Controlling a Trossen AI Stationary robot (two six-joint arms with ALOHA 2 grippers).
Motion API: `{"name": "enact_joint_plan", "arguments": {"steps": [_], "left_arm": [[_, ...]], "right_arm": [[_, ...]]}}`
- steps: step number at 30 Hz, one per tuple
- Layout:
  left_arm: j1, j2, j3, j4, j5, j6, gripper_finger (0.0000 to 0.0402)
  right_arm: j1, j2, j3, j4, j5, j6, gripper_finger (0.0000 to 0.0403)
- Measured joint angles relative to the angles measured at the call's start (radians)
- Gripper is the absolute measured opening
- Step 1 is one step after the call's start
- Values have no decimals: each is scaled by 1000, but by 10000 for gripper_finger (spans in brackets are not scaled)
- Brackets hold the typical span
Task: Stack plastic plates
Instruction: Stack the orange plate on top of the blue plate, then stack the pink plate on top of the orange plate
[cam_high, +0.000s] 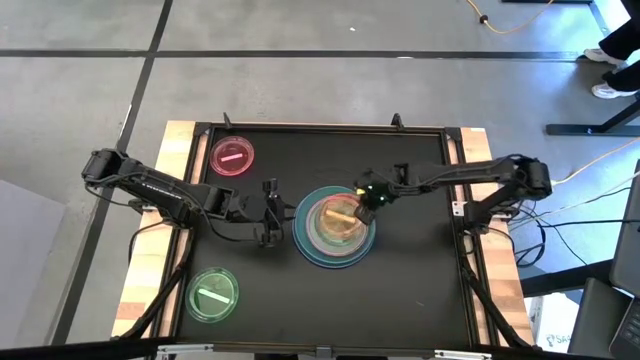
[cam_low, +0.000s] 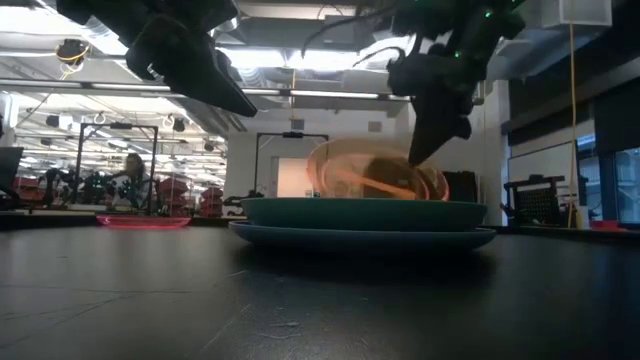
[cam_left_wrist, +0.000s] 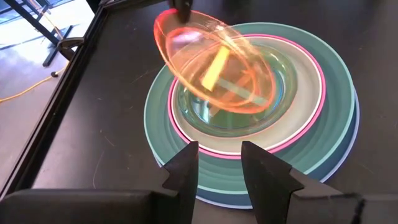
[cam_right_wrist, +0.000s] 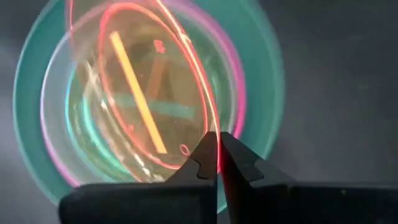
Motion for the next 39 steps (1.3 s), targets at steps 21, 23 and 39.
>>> {"name": "enact_joint_plan", "arguments": {"steps": [21,23,39], "left_arm": [[22,-6,3,-145,-26,-142,116],[38,-7,24,-225,-30,-188,116],[298,-7,41,-492,-146,-393,116]], "right_arm": [[69,81,-60,117,90,-339,175],[96,77,-96,137,114,-364,178],[131,-402,-206,347,124,-683,155]]}}
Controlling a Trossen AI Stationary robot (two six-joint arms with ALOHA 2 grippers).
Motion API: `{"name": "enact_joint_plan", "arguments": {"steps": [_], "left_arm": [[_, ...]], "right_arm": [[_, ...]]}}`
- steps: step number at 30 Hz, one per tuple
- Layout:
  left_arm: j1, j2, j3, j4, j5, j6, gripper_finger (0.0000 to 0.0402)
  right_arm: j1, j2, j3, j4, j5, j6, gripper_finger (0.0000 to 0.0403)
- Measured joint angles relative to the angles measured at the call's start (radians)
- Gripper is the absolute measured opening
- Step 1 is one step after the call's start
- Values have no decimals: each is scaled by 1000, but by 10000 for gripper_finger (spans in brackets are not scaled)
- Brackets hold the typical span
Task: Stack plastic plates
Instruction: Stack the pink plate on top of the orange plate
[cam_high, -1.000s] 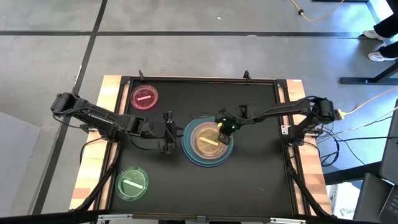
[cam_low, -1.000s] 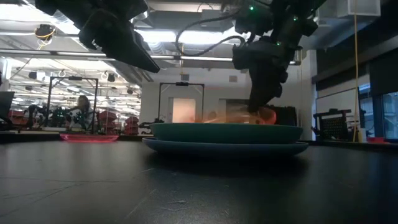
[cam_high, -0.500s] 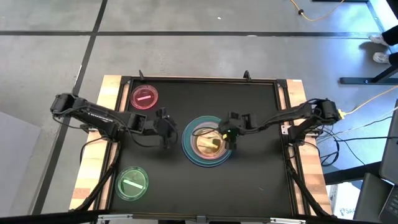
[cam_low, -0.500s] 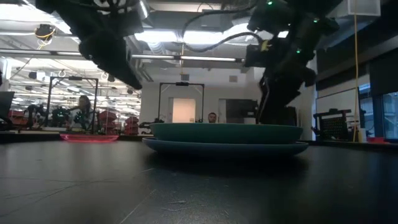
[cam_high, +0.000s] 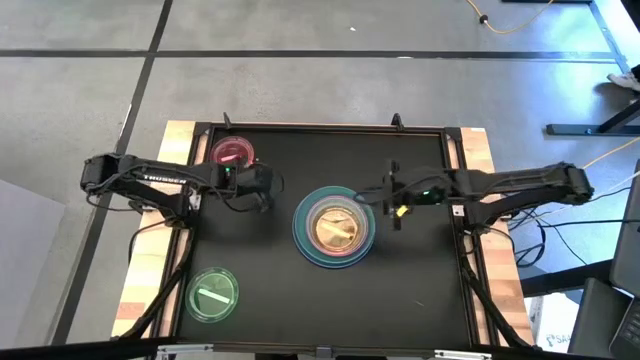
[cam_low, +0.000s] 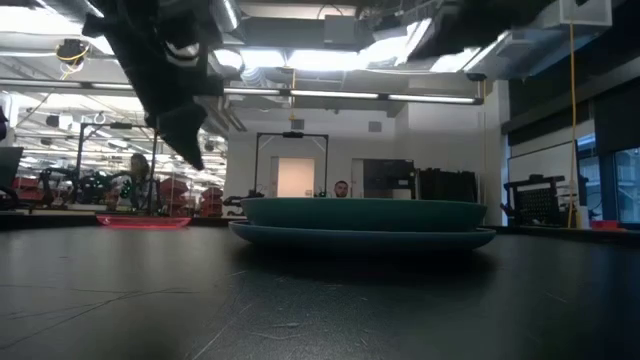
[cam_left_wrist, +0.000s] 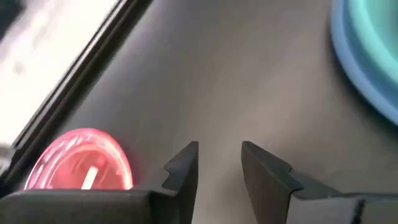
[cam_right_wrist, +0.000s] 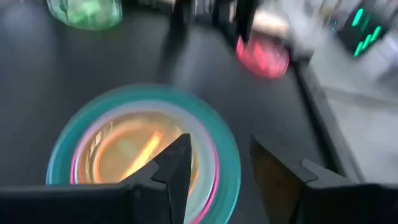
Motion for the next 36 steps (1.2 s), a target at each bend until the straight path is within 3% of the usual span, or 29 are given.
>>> {"name": "enact_joint_plan", "arguments": {"steps": [6,14,24,29,36], "left_arm": [[132,6,0,-123,27,-20,116],[253,42,-67,-97,30,79,116],[394,101,-119,16,44,204,116],[456,160,-128,97,135,259,116],[501,230,-128,141,58,296,116]], "right_arm": [[0,-67,-26,179,-77,-50,154],[2,4,-26,272,-238,92,154],[2,98,-26,419,-177,83,154],[2,107,-26,416,-177,87,154],[2,108,-26,413,-177,92,154]]}}
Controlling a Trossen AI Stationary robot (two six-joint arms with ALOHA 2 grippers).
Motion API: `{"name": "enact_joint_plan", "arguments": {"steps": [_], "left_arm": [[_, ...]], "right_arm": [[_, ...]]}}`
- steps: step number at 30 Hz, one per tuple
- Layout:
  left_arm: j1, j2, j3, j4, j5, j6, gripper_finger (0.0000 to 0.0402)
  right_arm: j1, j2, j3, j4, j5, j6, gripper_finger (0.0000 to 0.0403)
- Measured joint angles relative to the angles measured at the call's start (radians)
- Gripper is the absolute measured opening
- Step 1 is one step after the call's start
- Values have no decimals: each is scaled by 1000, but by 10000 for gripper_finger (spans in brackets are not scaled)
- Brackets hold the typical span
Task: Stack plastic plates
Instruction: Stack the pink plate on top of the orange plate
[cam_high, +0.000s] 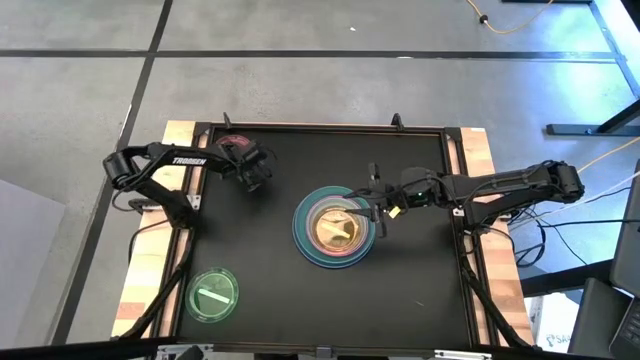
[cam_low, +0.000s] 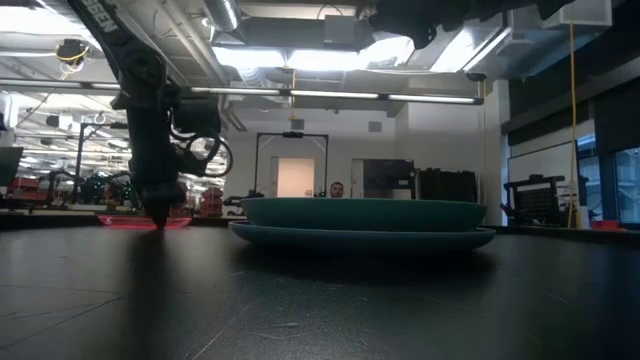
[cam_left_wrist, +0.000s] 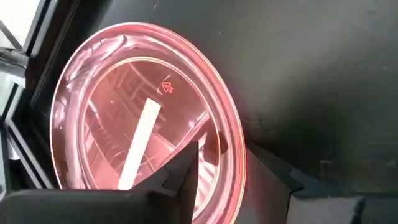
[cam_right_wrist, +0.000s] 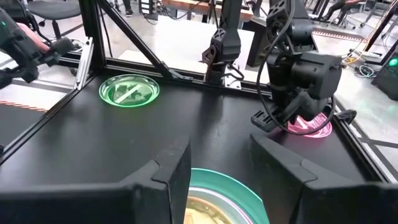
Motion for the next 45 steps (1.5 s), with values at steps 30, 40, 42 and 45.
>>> {"name": "enact_joint_plan", "arguments": {"steps": [30,40,42,45], "left_arm": [[-530,-154,169,-39,167,25,2],[-766,-108,182,349,283,55,2],[-796,-81,182,427,312,58,2],[-827,-36,182,519,342,90,2]], "right_arm": [[-1,0,0,0,3,21,154],[-1,0,0,2,3,24,154],[-1,0,1,10,3,24,154],[-1,0,1,18,3,25,154]]}}
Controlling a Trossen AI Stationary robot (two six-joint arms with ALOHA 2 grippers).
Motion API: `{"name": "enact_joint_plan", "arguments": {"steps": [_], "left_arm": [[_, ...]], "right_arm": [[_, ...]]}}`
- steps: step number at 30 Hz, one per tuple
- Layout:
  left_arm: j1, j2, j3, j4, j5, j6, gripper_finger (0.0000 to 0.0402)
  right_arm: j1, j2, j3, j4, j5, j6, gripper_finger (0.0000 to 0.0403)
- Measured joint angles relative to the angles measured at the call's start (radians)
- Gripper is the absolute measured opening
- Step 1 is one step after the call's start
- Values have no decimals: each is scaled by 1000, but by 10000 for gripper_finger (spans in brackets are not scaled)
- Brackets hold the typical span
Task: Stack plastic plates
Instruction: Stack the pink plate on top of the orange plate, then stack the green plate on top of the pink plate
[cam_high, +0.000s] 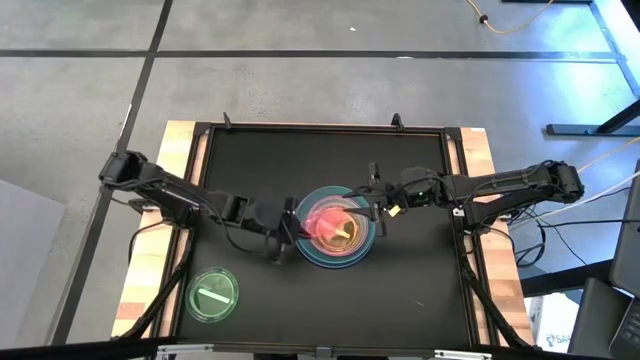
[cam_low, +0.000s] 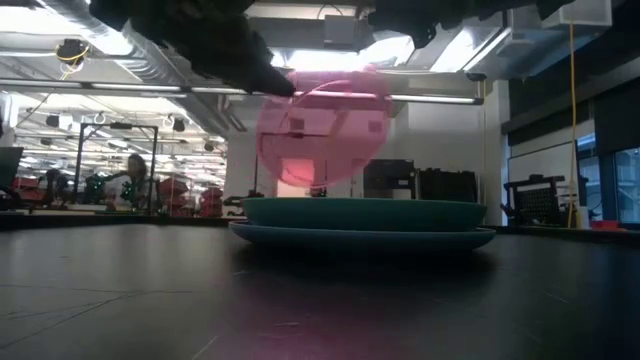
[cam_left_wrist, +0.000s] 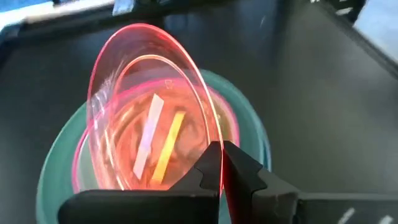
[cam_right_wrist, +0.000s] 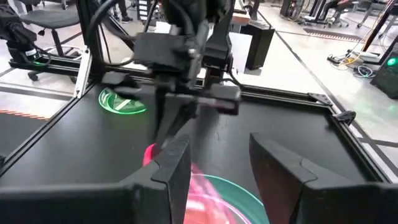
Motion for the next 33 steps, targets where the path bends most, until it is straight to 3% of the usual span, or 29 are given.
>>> {"name": "enact_joint_plan", "arguments": {"steps": [12,21,26,33], "left_arm": [[6,163,0,190,-6,4,6],[21,164,0,121,9,-41,99],[-4,86,0,-80,5,-75,140],[-49,-142,0,-497,58,-366,151]], "right_arm": [[0,0,0,5,0,20,154],[0,0,0,5,0,19,154],[0,0,0,4,0,19,154],[0,19,0,14,0,20,154]]}}
